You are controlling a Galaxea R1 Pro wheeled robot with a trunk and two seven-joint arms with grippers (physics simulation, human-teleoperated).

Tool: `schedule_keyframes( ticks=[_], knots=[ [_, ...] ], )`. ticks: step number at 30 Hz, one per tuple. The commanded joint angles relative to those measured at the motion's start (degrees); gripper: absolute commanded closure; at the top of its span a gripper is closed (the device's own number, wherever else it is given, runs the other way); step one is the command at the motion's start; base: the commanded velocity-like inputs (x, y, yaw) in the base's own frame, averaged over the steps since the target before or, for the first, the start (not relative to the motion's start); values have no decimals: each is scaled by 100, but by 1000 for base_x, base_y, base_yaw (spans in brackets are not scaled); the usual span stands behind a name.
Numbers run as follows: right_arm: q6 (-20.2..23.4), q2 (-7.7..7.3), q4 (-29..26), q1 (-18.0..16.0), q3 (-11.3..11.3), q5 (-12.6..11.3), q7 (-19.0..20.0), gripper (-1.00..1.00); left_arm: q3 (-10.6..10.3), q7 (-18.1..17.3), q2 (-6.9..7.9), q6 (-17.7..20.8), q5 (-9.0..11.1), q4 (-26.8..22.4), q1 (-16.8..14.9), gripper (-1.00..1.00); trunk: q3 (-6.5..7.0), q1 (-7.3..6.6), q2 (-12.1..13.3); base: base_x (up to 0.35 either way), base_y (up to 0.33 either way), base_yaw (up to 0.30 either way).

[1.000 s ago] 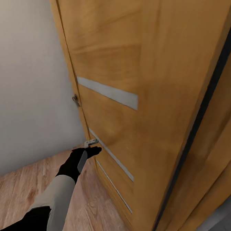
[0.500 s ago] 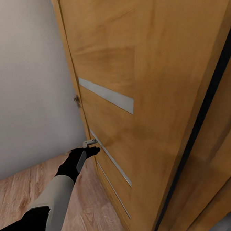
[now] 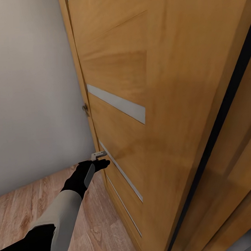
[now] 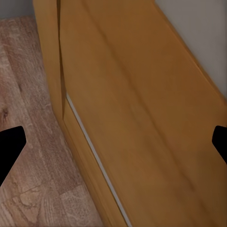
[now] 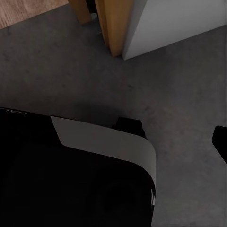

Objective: Move the two storage containers from the living room to the garage. In the garage, place one container on the floor and stack the other container on top of it (either order is fine).

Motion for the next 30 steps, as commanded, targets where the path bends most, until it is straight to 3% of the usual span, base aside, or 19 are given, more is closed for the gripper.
schedule_keyframes(
  ticks=[1, 30],
  knots=[
    [-15, -1, 3, -3, 8, 25, 1, -100, 12, -2, -12, 25, 225, -8, -1, -100, -5, 0, -3, 0, 0, 0],
    [-9, -1, -5, -3, 5, 16, 1, -100, 12, -2, -30, 25, 226, -8, -1, -100, 30, 0, -3, 43, -28, -41]
  ],
)
